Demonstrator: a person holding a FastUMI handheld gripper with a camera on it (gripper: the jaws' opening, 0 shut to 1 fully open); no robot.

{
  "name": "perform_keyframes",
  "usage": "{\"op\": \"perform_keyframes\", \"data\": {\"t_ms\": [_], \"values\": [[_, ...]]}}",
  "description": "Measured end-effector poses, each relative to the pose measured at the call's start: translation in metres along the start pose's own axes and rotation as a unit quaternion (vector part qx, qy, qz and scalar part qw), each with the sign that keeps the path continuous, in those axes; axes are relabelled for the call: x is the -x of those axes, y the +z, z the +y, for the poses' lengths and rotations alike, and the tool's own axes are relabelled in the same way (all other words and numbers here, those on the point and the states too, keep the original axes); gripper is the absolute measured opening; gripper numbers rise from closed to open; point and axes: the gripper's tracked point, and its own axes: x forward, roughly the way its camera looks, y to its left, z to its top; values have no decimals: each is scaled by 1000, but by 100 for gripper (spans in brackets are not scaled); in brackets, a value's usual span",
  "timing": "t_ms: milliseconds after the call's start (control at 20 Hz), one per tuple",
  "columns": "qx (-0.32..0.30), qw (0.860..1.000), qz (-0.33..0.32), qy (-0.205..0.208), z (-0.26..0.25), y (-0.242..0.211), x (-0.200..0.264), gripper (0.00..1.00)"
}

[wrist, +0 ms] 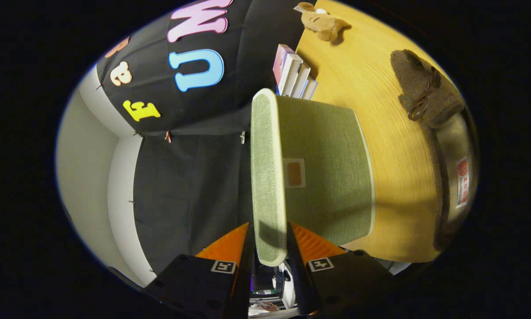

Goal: Open the storage box then place both shoes into the box .Put the left shoe in first, then the right shoe, with the right side of both shoes facing outward in a uniform manner.

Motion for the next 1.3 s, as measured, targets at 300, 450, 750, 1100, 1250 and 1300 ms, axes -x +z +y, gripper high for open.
{"op": "perform_keyframes", "data": {"t_ms": [300, 450, 750, 1100, 1250, 1300], "values": [[17, 1000, 20, -16, 13, -6, -13, 15], [21, 999, 19, -18, 25, -9, -22, 5], [52, 998, 30, -25, 84, -13, -37, 5], [91, 995, 36, -24, 154, -35, -108, 6], [116, 992, 42, -20, 177, -53, -150, 7], [122, 991, 46, -21, 181, -58, -164, 7]]}}
